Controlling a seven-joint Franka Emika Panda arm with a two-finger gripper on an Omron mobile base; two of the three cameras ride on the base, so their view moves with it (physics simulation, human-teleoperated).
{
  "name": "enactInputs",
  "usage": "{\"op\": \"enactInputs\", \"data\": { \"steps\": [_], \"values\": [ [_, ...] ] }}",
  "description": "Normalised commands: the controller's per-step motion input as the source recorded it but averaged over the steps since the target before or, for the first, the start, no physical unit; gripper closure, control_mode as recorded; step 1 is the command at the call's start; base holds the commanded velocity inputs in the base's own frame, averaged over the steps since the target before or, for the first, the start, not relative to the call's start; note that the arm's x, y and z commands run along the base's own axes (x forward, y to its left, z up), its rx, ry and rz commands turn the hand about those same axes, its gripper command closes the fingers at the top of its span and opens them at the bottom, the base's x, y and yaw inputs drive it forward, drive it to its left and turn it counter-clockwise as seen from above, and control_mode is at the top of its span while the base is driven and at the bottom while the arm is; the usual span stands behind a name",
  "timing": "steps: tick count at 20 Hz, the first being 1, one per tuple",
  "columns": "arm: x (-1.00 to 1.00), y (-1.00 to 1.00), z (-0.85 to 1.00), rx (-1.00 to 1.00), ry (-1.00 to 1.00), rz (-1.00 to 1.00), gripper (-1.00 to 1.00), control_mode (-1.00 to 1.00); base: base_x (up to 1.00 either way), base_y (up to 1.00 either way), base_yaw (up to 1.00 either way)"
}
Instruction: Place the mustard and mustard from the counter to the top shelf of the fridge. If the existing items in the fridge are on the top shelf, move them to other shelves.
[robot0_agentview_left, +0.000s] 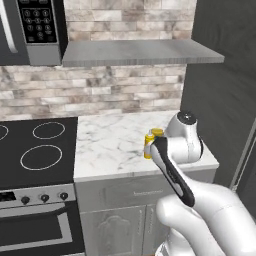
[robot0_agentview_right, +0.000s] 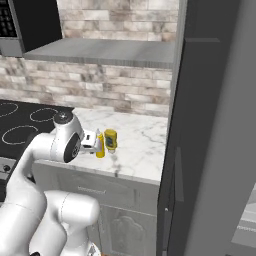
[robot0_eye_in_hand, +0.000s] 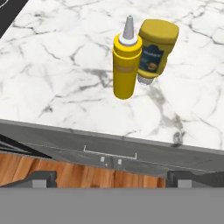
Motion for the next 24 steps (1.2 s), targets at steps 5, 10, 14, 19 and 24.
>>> {"op": "enactInputs", "data": {
  "steps": [5,10,14,19,24],
  "values": [
    [0.40,0.00,-0.30,0.00,0.00,0.00,-1.00,-1.00,0.00,0.00,0.00],
    [0.33,0.00,-0.19,0.00,0.00,-0.03,-1.00,-1.00,0.00,0.00,0.00],
    [0.24,0.00,-0.10,0.00,0.00,-0.03,-1.00,-1.00,0.00,0.00,0.00],
    [0.22,0.00,-0.06,0.00,0.00,-0.04,-1.00,-1.00,0.00,0.00,0.00],
    [0.13,0.00,-0.06,0.01,0.00,-0.03,-1.00,-1.00,0.00,0.00,0.00]
  ]
}}
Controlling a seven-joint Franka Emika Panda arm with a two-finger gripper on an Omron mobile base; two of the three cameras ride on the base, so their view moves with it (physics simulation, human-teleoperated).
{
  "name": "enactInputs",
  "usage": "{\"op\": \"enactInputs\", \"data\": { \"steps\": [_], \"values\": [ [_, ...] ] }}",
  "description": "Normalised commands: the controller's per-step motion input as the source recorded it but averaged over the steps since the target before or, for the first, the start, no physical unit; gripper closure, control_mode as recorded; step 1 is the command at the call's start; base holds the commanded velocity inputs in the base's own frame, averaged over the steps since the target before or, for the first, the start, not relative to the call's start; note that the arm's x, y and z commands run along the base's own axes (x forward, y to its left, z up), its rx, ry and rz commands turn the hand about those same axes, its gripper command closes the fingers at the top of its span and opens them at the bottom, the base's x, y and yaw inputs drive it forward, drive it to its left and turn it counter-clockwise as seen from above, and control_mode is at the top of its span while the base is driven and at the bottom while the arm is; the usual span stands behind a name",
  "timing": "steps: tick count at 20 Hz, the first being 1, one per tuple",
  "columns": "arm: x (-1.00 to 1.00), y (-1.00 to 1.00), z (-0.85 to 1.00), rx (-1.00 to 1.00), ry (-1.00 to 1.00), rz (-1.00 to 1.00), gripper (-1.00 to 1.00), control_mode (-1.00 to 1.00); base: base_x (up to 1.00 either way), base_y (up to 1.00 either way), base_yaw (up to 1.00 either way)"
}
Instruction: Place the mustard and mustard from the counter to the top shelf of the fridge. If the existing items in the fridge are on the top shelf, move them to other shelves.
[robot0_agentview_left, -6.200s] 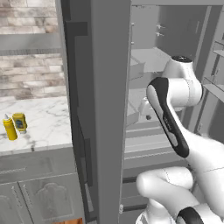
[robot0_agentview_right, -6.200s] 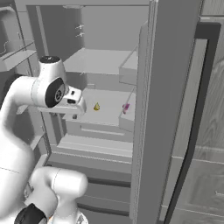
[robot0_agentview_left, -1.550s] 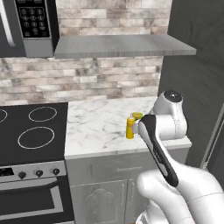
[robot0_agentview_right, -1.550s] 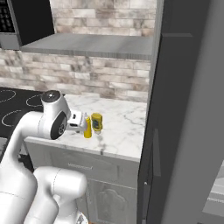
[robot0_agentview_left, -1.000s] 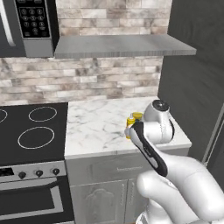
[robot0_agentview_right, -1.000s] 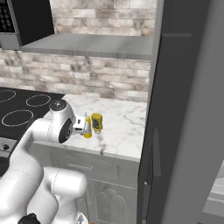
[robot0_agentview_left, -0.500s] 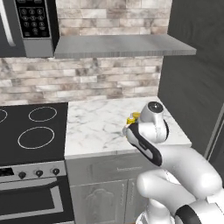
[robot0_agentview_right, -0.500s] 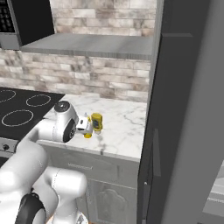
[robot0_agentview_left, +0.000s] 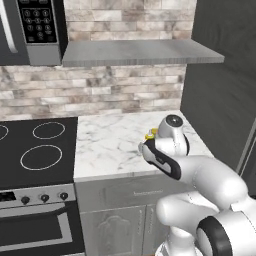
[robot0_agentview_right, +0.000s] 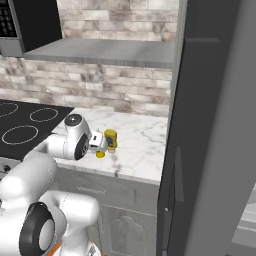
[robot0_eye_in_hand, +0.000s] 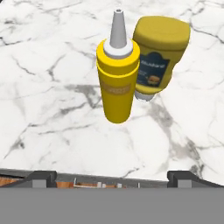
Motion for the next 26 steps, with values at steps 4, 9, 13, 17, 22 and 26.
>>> {"op": "enactInputs", "data": {
  "steps": [4,9,13,17,22,26],
  "values": [
    [0.09,0.00,-0.06,0.00,0.00,-0.04,-1.00,-1.00,0.00,0.00,0.00],
    [0.23,0.00,-0.09,0.00,0.00,-0.06,-1.00,-1.00,0.00,0.00,0.00],
    [0.23,0.00,-0.13,0.00,-0.02,-0.07,-1.00,-1.00,0.00,0.00,0.00],
    [0.11,0.00,-0.16,0.00,-0.07,-0.05,-1.00,-1.00,0.00,0.00,0.00],
    [0.17,0.00,-0.10,0.00,-0.02,-0.05,-1.00,-1.00,0.00,0.00,0.00],
    [0.20,-0.01,-0.03,0.00,0.00,-0.05,-1.00,-1.00,0.00,0.00,0.00]
  ]
}}
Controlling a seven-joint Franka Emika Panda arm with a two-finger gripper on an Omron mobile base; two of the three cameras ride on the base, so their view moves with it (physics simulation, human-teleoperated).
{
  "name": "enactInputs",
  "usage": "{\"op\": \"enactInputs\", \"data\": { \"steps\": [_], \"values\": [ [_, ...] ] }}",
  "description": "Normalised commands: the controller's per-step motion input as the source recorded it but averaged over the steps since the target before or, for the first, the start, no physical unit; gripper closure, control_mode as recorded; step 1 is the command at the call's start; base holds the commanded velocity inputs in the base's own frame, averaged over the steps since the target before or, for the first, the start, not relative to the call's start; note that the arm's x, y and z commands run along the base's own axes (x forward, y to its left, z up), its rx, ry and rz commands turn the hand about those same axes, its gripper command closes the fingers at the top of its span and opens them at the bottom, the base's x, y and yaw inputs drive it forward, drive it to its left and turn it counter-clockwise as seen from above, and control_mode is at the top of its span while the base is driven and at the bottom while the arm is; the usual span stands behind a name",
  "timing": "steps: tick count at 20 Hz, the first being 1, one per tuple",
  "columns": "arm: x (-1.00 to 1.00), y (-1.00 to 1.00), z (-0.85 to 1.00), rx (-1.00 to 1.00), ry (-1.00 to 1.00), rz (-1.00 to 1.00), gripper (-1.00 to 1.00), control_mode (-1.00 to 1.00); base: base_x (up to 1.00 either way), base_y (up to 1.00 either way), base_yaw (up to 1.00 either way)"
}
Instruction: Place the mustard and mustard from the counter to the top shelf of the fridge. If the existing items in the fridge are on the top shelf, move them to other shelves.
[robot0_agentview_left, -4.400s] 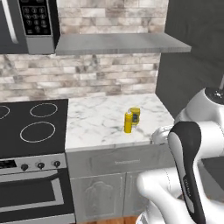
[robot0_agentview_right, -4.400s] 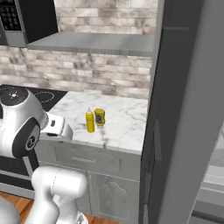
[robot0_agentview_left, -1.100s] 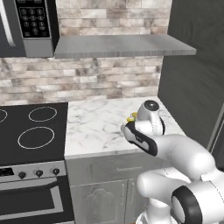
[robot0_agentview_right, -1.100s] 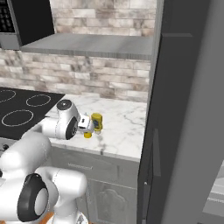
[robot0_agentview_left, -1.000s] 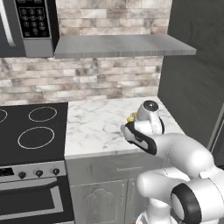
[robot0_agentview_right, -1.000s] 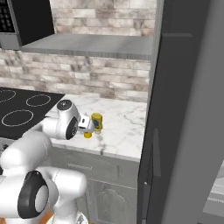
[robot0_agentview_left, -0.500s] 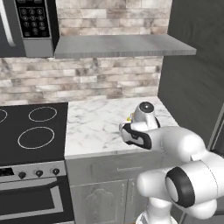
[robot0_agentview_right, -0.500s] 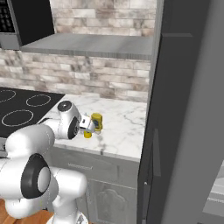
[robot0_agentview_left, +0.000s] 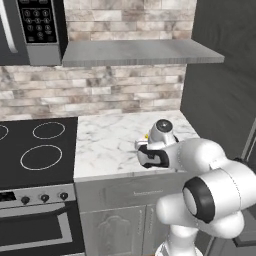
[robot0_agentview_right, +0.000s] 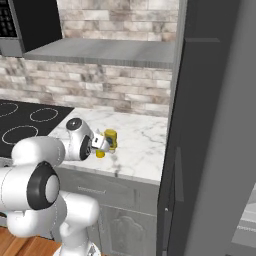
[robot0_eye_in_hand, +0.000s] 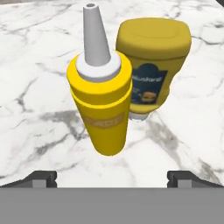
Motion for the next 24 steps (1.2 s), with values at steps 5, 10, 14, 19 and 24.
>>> {"op": "enactInputs", "data": {
  "steps": [5,10,14,19,24],
  "values": [
    [0.20,-0.02,0.00,0.00,0.00,-0.04,-1.00,-1.00,0.00,0.00,0.00],
    [0.17,-0.03,0.00,0.00,0.00,-0.02,-1.00,-1.00,0.00,0.00,0.00],
    [0.11,-0.02,-0.01,0.00,0.00,-0.01,-1.00,-1.00,0.00,0.00,0.00],
    [0.12,0.00,-0.03,0.00,0.00,-0.01,-1.00,-1.00,0.00,0.00,0.00],
    [0.13,0.00,-0.03,0.00,0.00,-0.02,-1.00,-1.00,0.00,0.00,0.00]
  ]
}}
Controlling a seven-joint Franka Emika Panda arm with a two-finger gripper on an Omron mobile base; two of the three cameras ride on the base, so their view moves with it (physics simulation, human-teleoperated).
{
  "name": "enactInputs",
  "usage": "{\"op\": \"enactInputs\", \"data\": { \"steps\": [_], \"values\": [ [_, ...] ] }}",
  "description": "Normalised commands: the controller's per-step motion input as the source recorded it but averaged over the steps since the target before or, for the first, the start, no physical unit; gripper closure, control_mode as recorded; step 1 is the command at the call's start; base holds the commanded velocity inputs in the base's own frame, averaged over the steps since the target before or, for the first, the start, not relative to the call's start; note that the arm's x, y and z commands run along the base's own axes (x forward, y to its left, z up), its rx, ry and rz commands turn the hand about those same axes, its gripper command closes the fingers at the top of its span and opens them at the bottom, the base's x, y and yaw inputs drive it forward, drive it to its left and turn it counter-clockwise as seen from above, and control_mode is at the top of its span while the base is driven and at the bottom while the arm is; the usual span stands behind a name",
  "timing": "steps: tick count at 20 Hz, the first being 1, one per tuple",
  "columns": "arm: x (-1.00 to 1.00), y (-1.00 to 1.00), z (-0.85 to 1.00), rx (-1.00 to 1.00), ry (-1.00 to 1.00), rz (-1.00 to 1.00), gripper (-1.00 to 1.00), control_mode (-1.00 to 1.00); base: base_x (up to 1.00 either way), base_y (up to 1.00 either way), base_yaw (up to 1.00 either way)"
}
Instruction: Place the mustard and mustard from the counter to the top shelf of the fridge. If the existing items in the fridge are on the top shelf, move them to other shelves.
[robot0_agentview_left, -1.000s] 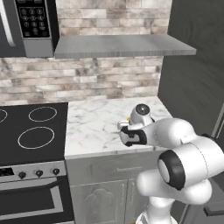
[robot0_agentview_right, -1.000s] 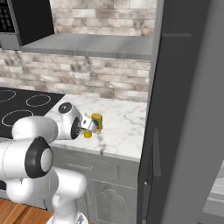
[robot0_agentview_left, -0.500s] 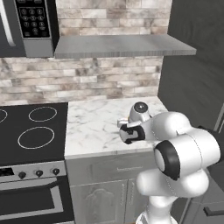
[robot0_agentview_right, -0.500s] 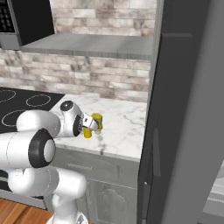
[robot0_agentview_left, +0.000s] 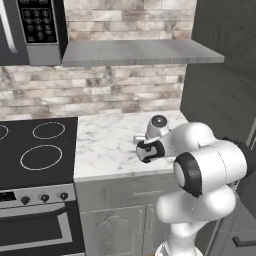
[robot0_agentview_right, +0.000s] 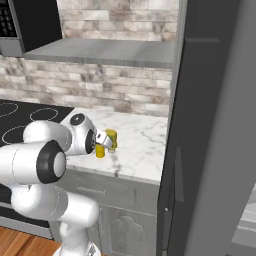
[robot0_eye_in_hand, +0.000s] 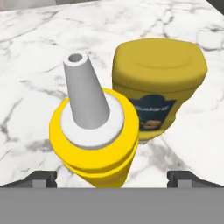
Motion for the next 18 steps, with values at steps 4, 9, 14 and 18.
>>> {"op": "enactInputs", "data": {
  "steps": [4,9,14,18],
  "values": [
    [0.14,0.00,-0.04,0.00,0.00,-0.02,-1.00,-1.00,0.00,0.00,0.00],
    [0.09,0.00,-0.05,0.00,0.00,-0.02,-1.00,-1.00,0.00,0.00,0.00],
    [0.07,0.00,-0.05,0.00,0.00,-0.02,-1.00,-1.00,0.00,0.00,0.00],
    [0.11,0.00,-0.05,0.00,0.00,-0.02,-1.00,-1.00,0.00,0.00,0.00]
  ]
}}
